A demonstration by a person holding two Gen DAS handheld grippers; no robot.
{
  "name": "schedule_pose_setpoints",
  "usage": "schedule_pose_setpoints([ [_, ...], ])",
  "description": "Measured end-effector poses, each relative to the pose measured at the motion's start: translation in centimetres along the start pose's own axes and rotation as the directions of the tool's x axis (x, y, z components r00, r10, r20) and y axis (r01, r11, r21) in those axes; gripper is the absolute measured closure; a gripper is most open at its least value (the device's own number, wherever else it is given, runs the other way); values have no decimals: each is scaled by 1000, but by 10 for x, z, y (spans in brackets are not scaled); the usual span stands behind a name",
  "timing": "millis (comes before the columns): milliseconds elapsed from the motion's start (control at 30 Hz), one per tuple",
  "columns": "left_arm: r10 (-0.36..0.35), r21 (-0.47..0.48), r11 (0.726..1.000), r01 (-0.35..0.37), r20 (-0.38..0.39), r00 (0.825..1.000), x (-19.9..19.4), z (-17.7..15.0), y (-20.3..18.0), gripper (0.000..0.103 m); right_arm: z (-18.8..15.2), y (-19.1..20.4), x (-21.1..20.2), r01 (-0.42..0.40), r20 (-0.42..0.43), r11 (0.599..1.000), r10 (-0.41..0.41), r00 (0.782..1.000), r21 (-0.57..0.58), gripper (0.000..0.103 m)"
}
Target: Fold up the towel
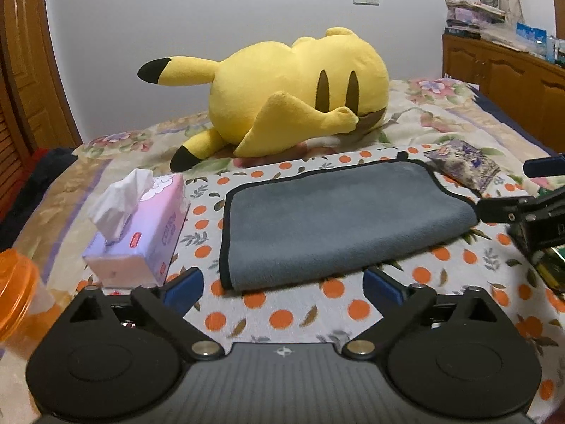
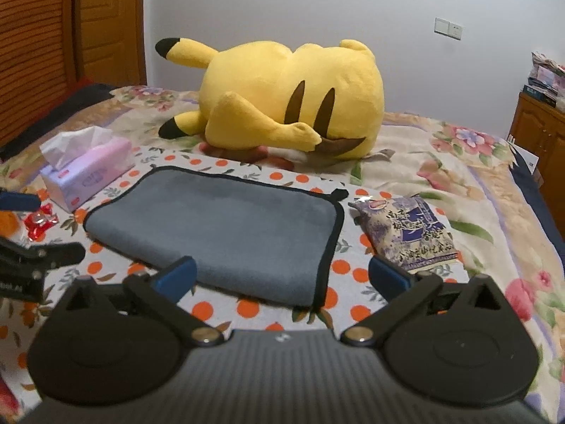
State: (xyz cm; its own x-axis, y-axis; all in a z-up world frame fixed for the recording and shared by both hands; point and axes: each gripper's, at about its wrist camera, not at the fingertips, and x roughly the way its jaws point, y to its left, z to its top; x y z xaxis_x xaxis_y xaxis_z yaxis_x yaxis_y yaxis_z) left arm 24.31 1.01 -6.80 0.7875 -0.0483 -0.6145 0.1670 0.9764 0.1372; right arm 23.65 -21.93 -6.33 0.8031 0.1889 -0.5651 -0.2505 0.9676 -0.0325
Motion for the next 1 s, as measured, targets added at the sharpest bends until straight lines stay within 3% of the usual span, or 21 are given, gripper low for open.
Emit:
schedule_pose_setpoints([
  [767, 11, -15, 1000, -10, 60, 998, -118, 2, -12, 0, 3, -6, -111, 20, 71, 999, -24, 997, 50, 0],
  [1000, 31, -17, 999, -30, 44, 999, -148, -4, -15, 0, 3, -4, -144, 17, 103, 998, -24, 994, 66, 0],
])
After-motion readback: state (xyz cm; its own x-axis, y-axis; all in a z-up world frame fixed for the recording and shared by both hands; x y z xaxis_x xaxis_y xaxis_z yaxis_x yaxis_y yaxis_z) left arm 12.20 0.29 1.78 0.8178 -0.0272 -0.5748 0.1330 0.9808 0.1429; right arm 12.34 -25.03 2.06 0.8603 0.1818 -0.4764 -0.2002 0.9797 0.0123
